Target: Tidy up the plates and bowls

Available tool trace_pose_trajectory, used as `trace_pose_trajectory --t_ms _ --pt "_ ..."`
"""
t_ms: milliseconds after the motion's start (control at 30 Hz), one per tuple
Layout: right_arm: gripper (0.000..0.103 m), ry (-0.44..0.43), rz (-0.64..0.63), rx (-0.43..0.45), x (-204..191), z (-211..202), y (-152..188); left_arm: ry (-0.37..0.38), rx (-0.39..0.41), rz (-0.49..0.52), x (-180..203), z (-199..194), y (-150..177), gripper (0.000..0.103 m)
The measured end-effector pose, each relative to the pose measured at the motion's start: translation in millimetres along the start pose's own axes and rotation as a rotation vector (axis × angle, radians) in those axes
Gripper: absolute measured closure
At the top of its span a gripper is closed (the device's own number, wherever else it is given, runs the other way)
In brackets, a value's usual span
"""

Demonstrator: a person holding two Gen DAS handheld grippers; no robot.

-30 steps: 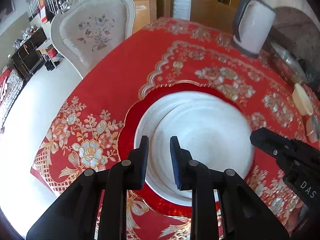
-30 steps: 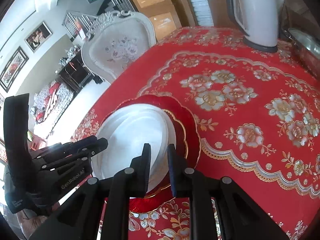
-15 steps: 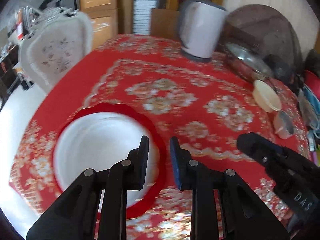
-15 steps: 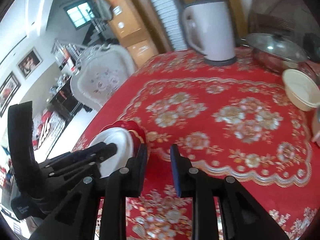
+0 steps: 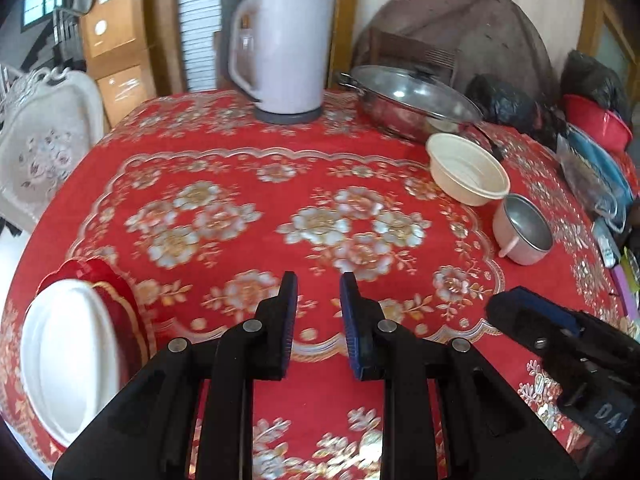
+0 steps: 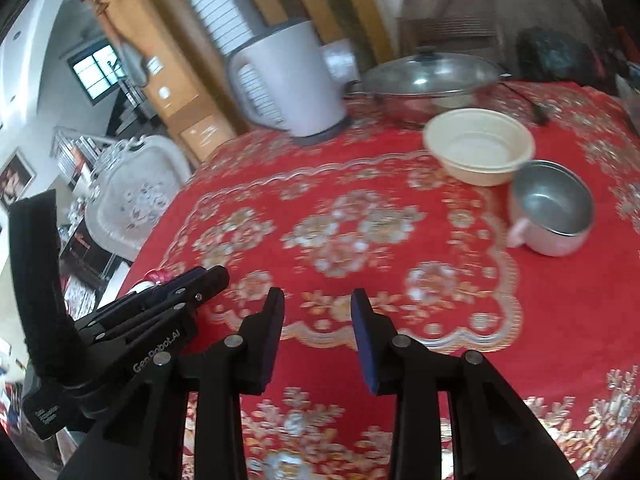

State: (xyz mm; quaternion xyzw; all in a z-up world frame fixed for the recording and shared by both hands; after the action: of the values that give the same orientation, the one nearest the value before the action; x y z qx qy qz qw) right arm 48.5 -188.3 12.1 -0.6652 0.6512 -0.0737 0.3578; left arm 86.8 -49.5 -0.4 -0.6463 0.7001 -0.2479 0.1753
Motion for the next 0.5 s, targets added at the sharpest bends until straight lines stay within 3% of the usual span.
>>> trace_pose_trajectory --t_ms 500 --pt "0.068 0.045 0.073 0.034 57.3 -17.1 -9.8 -0.020 0.046 0.062 46.8 24.5 -20.9 0.082"
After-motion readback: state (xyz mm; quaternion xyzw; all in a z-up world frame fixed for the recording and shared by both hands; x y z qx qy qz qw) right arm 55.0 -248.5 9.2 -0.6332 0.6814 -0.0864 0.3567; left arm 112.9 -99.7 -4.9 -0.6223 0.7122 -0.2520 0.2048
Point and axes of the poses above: each gripper's, at about its wrist camera, not at the fingertips, and z roughly the way its jaws point, x to its right, y to its underside, the point moved 6 cm from there along z, roughly the way its jaws point, and after that the axes turned 6 degrees about -x, right-handed, at the moved point
